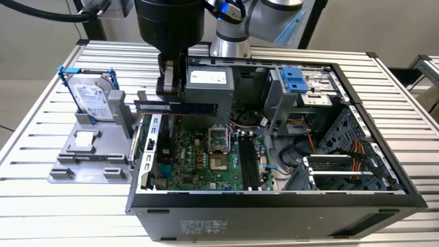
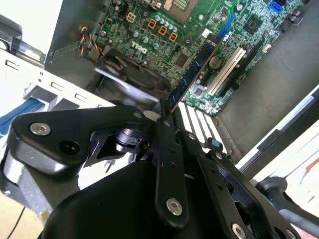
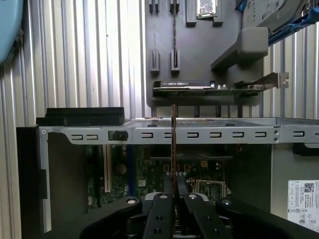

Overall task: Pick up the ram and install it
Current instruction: 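Pick up the ram and move it above insertion slot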

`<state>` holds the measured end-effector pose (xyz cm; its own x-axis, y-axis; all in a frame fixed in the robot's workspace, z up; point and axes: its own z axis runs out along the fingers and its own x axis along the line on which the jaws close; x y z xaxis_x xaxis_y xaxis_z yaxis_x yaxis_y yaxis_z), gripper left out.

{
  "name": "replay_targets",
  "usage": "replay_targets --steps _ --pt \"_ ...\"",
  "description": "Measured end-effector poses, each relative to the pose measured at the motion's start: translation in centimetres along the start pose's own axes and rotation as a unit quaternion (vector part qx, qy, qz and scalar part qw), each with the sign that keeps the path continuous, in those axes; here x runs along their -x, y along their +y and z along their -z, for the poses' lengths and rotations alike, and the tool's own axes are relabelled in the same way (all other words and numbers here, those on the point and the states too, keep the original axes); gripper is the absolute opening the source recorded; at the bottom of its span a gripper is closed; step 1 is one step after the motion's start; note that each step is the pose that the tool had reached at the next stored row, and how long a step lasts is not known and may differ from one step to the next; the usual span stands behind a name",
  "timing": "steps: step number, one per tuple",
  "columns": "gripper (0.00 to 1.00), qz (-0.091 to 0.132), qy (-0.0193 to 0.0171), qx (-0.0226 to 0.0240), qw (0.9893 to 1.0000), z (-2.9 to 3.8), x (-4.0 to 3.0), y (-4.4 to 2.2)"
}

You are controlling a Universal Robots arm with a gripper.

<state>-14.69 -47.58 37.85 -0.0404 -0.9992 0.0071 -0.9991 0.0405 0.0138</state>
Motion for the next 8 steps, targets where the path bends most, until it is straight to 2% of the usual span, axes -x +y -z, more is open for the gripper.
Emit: replay_targets --steps 8 --pt "0.0 0.0 0.0 0.0 1.0 0.01 0.02 -0.41"
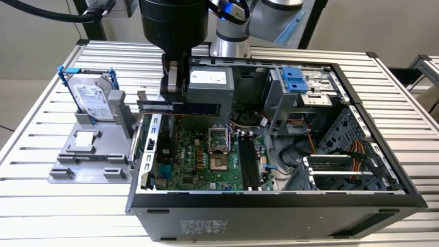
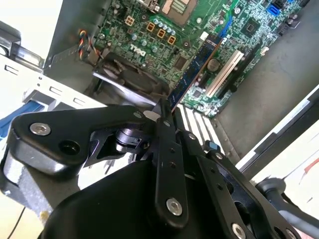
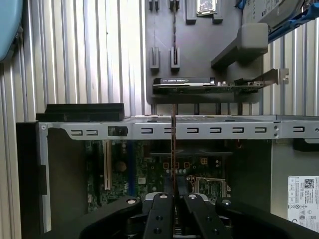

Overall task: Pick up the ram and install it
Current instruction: 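Pick up the ram and move it above insertion slot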

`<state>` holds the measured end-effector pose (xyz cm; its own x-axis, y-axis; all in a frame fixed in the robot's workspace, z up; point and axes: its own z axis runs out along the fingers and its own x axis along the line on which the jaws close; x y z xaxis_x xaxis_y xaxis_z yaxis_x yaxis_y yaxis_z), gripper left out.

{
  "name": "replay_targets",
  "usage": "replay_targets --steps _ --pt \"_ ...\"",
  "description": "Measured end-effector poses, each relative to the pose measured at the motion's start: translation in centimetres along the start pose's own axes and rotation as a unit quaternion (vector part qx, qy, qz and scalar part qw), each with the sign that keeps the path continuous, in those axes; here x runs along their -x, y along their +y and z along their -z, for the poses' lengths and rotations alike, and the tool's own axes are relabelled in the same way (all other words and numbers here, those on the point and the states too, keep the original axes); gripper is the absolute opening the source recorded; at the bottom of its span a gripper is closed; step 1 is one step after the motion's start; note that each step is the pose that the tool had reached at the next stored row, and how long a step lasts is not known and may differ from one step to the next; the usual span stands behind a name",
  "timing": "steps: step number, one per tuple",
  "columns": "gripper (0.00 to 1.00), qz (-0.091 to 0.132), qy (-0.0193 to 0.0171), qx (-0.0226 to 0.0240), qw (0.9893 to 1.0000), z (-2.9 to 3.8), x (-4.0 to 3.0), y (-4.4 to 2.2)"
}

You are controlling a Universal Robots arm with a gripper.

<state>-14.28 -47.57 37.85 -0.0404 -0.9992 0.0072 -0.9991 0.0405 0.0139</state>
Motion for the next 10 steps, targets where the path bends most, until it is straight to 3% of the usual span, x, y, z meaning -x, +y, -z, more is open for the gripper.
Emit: replay_targets --steps 10 --pt "0.0 0.0 0.0 0.0 1.0 0.01 0.02 -0.44"
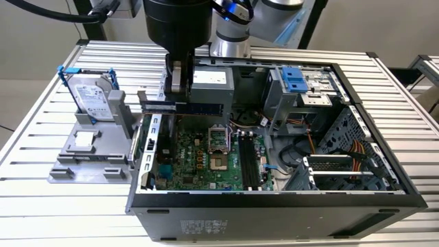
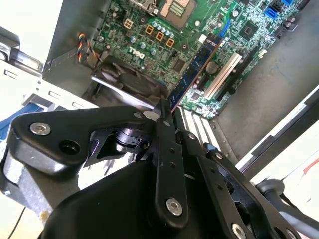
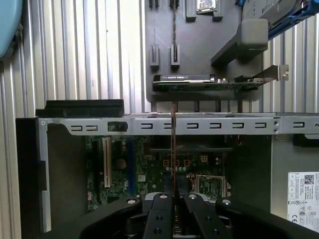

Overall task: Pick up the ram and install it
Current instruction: 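Pick up the ram and move it above insertion slot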

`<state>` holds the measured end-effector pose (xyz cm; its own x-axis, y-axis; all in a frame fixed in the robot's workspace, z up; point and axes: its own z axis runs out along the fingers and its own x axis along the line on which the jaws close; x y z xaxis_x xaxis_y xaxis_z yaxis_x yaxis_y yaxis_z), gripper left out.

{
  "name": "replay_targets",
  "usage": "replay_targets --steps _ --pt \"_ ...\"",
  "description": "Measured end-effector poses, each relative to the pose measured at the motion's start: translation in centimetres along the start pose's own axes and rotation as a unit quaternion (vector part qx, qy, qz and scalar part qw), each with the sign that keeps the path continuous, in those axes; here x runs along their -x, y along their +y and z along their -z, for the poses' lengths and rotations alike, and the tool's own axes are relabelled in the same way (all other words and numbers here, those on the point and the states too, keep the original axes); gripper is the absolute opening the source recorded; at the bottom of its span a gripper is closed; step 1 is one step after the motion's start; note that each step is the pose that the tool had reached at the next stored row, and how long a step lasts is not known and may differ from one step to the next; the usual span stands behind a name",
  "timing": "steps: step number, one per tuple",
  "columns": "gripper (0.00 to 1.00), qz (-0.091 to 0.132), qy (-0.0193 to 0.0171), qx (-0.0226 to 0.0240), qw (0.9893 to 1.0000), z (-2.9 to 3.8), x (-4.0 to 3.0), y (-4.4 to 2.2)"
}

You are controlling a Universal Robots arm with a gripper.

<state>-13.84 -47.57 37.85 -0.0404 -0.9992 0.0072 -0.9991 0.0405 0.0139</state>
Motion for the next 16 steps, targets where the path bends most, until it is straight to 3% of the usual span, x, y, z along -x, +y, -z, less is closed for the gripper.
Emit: replay_targets --steps 16 --pt "0.0 0.0 0.0 0.0 1.0 0.01 0.03 -0.86"
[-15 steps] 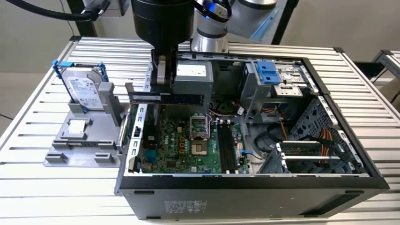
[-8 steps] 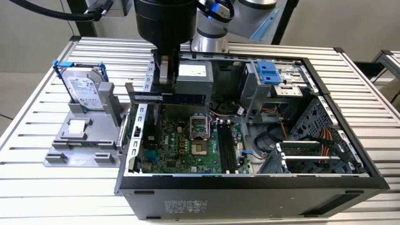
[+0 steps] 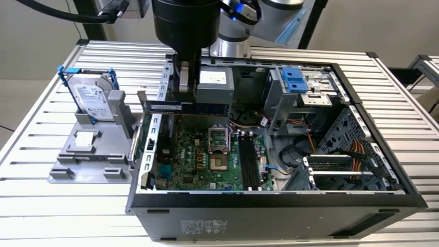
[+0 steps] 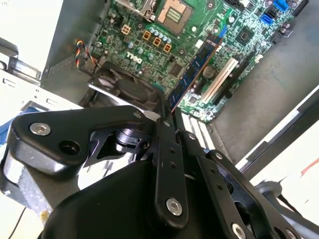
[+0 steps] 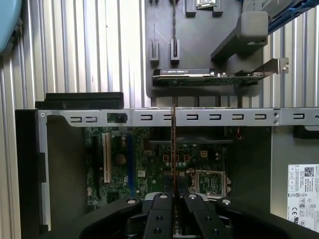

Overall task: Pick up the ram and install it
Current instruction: 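Pick up the ram and move it above insertion slot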

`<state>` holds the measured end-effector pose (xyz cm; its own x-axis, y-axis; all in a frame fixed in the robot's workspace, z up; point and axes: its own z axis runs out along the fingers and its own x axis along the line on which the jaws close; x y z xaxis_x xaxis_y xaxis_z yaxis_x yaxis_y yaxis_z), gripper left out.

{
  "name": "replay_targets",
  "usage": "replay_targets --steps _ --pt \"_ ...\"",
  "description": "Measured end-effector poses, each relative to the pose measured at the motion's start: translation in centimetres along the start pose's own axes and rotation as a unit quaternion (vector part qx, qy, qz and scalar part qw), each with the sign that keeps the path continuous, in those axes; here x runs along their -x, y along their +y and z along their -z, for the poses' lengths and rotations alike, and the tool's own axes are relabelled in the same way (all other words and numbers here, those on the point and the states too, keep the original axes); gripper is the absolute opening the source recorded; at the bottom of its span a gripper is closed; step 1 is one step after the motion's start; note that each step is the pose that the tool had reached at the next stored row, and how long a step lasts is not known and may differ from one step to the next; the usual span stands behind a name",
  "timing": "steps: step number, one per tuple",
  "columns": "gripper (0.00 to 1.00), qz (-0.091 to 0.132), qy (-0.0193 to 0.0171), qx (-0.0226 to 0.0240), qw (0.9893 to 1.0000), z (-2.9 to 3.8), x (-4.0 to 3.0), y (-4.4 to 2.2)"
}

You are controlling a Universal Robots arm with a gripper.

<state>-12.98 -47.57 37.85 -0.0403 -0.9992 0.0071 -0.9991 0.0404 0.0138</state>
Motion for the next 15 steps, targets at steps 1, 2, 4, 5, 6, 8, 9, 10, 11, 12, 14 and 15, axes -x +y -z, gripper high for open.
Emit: replay_targets --steps 1,2,4,5,6,8,9,10,11,12,14,15 --pt "0.0 0.0 0.0 0.0 1.0 0.0 0.0 -0.06" --pt "0.0 0.0 0.0 0.0 1.0 0.0 0.01 -0.11" --pt "0.0 0.0 0.0001 0.0 1.0 0.01 0.01 -0.22" --pt "0.0 0.0 0.0 0.0 1.0 0.01 0.01 -0.28" --pt "0.0 0.0 0.0 0.0 1.0 0.01 0.01 -0.33" --pt "0.0 0.0 0.0 0.0 1.0 0.01 0.02 -0.44" --pt "0.0 0.0 0.0 0.0 1.0 0.01 0.02 -0.49" --pt "0.0 0.0 0.0 0.0 1.0 0.01 0.02 -0.55" --pt "0.0 0.0 0.0 0.0 1.0 0.01 0.03 -0.6" --pt "0.0 0.0 0.0 0.0 1.0 0.01 0.03 -0.66" --pt "0.0 0.0 0.0 0.0 1.0 0.02 0.03 -0.79" --pt "0.0 0.0 0.0 0.0 1.0 0.02 0.04 -0.86"
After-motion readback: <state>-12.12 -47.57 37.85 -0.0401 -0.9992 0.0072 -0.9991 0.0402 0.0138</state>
